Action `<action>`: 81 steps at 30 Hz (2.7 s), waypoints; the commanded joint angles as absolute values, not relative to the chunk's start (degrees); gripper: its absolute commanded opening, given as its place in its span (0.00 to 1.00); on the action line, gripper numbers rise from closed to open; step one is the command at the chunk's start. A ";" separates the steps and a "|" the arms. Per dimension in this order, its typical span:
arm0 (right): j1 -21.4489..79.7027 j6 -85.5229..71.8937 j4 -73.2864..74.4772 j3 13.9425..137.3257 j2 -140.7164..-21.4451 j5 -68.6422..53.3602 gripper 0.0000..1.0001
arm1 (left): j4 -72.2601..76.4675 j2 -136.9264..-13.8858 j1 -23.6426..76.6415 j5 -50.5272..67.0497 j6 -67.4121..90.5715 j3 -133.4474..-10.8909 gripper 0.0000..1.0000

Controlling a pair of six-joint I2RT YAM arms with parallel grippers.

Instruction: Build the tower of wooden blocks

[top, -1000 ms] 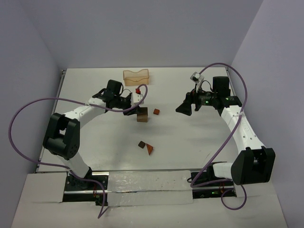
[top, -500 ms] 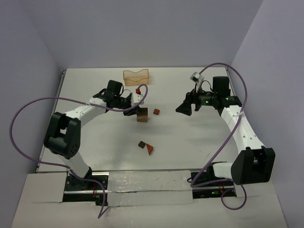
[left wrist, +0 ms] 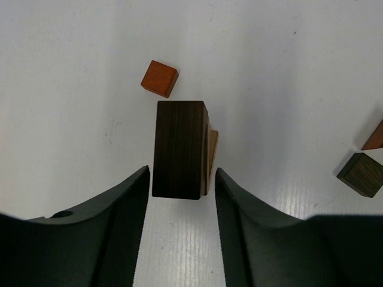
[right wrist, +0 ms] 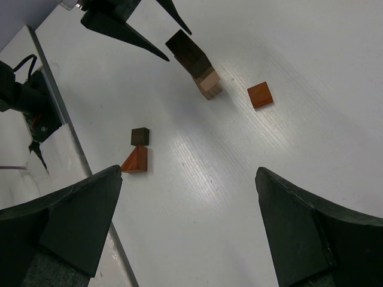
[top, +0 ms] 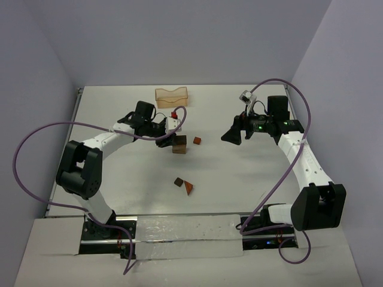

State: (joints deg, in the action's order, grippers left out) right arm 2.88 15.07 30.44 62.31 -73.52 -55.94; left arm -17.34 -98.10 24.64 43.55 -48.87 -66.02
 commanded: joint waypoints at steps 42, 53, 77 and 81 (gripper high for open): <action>11.16 20.83 31.37 61.44 -71.03 -38.88 1.00 | -44.38 -73.24 21.12 49.01 -54.82 -60.17 0.90; 11.16 20.96 32.03 60.56 -70.45 -36.80 1.00 | -33.00 -79.19 33.51 37.81 -58.09 -52.63 0.79; 11.18 21.34 32.08 60.40 -70.84 -36.53 1.00 | -25.48 -96.44 43.18 34.52 -62.74 -55.32 0.66; 11.17 21.53 32.08 60.46 -71.01 -36.64 1.00 | -25.65 -96.69 43.50 34.19 -63.16 -55.13 0.61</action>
State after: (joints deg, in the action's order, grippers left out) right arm 11.00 20.71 32.20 60.63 -72.14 -36.32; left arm -27.84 -96.43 42.93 33.67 -62.06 -53.49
